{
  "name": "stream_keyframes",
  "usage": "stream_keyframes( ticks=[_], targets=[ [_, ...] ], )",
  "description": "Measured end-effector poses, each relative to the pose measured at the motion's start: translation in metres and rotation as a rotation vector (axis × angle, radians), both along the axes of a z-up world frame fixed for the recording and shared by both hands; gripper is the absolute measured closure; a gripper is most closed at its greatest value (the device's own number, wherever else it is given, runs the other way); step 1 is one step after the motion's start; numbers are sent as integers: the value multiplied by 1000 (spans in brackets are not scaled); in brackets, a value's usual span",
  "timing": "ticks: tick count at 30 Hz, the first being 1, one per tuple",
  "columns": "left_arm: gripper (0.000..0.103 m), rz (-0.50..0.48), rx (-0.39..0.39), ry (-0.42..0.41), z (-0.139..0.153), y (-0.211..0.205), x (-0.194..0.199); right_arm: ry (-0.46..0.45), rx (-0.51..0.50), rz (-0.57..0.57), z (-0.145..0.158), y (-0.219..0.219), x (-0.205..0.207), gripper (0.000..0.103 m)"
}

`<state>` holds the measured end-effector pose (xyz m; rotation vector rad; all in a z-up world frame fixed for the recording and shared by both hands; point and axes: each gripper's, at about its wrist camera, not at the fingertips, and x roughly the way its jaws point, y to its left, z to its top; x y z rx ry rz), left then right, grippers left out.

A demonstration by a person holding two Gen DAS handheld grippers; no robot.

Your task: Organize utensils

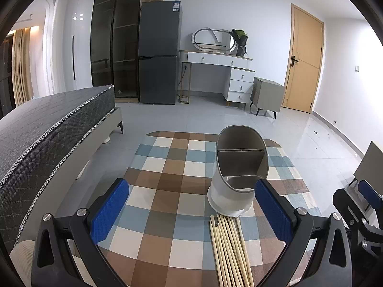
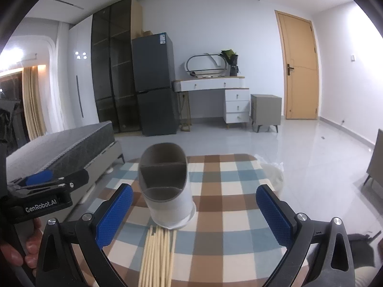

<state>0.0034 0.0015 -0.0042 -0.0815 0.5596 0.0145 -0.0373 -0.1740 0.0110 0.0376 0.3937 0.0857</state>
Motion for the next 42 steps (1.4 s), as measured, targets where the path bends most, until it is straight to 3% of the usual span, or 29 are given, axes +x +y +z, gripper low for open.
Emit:
stream_keyframes(
  ticks=[42],
  targets=[
    [1, -17, 4, 0, -1, -3, -3, -3, -4, -30, 2, -6, -1, 0]
  ],
)
